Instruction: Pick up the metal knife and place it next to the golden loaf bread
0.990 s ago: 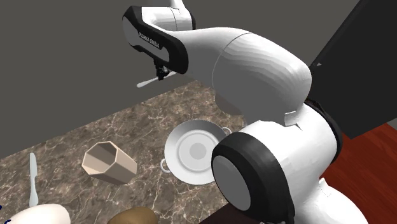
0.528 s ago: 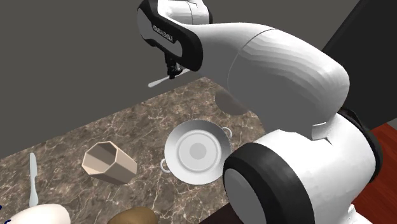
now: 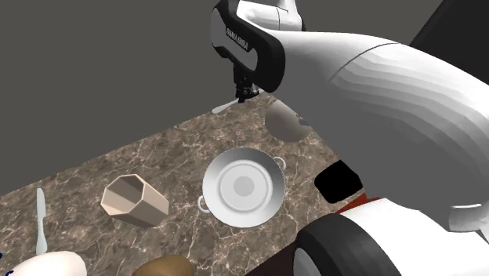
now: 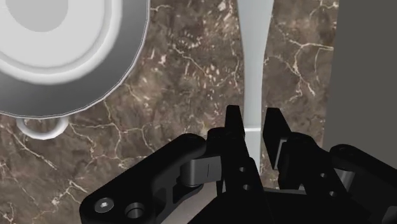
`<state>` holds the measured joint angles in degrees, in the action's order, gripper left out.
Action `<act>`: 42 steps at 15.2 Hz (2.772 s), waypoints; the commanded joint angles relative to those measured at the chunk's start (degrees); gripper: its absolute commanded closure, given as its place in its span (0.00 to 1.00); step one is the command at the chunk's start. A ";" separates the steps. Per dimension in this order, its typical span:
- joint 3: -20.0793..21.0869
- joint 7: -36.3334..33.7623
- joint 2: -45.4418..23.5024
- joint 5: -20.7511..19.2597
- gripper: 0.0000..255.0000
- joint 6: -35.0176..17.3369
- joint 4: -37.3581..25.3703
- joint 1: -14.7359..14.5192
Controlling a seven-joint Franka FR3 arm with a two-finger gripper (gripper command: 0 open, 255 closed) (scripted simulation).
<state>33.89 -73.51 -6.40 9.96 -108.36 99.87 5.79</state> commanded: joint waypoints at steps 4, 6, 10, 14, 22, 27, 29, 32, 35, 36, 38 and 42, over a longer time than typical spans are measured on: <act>-3.08 8.04 4.10 2.79 1.00 1.54 3.65 4.43; -4.45 11.09 5.41 3.54 1.00 2.17 4.87 5.98; -7.35 16.90 7.22 4.37 1.00 3.54 6.48 8.84; -10.22 22.35 7.98 4.45 1.00 5.00 7.04 11.57; -15.69 32.28 6.59 3.14 1.00 8.11 5.01 16.81; -18.78 37.89 3.90 1.80 1.00 10.26 1.54 19.95; -19.94 40.02 2.45 1.23 1.00 11.20 -0.34 21.17; -20.22 40.84 1.98 1.11 1.00 9.97 0.57 21.48; -20.20 41.20 1.77 1.14 1.00 7.75 2.61 21.44; -20.19 41.32 1.68 1.14 1.00 7.02 3.26 21.42; -20.17 41.56 1.46 1.16 1.00 5.55 4.53 21.39; -20.14 42.00 0.88 1.17 1.00 2.64 6.90 21.32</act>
<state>13.79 -31.70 -5.27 11.16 -104.96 106.28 27.08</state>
